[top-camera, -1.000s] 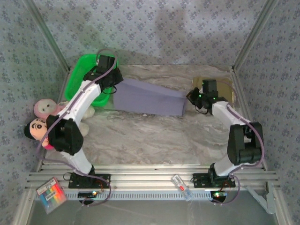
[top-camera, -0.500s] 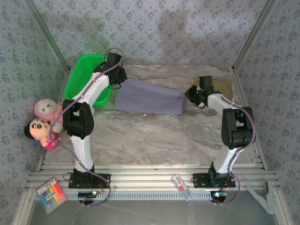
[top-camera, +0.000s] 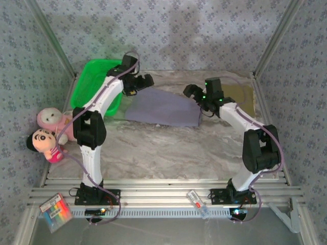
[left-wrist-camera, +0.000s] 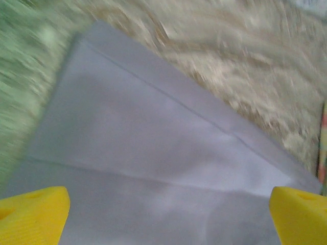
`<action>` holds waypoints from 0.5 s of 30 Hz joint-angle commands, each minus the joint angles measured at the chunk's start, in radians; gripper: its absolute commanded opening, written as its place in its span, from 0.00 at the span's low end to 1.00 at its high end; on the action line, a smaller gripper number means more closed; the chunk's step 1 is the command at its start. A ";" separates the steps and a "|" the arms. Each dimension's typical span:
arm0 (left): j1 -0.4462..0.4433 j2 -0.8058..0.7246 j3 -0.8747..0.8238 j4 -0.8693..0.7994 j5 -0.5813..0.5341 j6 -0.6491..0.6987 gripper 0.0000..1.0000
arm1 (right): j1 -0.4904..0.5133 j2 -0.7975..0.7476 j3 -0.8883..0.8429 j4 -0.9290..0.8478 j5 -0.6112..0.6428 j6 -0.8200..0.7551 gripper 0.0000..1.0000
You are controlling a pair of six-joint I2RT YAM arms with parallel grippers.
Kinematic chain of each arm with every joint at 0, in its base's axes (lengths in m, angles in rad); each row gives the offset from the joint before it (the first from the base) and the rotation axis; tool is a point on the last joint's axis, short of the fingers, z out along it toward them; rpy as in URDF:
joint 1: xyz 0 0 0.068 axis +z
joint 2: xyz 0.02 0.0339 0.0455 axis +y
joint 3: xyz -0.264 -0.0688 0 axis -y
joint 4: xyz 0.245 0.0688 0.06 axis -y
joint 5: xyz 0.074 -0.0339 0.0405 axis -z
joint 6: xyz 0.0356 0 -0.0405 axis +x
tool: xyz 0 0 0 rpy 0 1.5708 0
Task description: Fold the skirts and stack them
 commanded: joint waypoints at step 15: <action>-0.018 0.166 -0.220 0.194 0.164 -0.078 1.00 | 0.121 0.202 -0.045 0.038 0.092 -0.069 1.00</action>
